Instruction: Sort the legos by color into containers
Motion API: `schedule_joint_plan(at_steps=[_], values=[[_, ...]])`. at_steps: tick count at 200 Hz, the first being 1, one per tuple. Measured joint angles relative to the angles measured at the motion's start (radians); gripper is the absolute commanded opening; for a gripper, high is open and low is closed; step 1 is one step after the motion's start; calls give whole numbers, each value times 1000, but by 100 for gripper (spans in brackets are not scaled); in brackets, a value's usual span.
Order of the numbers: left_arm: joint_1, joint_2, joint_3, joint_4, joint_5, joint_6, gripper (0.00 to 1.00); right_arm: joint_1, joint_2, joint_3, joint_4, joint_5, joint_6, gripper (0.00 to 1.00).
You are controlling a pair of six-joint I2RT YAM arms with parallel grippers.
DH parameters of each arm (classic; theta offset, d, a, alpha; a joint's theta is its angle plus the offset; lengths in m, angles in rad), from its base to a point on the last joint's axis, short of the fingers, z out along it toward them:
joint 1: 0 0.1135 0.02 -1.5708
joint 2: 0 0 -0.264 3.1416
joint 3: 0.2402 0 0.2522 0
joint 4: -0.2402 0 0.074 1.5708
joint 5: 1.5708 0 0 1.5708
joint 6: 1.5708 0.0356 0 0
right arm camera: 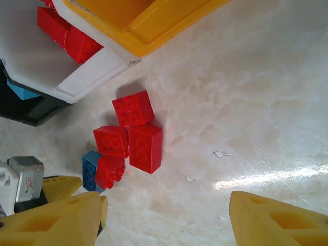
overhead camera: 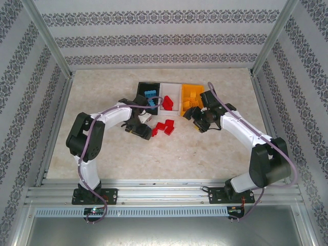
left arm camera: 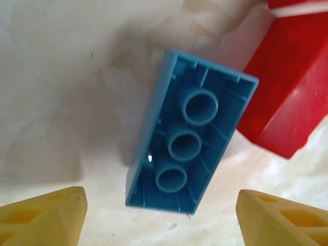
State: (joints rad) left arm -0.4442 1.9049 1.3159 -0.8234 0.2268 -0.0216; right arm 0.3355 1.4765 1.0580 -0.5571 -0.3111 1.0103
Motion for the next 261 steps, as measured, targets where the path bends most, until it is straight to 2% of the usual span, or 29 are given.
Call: schedule_joint_plan(at_steps=[34,67,153,197,261], values=[[0,46,33,5,0,0,70,0,19,42,-1,0,-3,66],[1,64,40,11,-12,3,57,0,25,60,-1,0,-12,66],[1,68,41,10,-48,3,42,16,49,60,-2,-1,-14,66],[0,-2,-35,21,-26,-3,36,51,95,60,19,-2,-10,66],[0,-225,-182,10,2,-47,32,133,229,145,57,-4,10,66]])
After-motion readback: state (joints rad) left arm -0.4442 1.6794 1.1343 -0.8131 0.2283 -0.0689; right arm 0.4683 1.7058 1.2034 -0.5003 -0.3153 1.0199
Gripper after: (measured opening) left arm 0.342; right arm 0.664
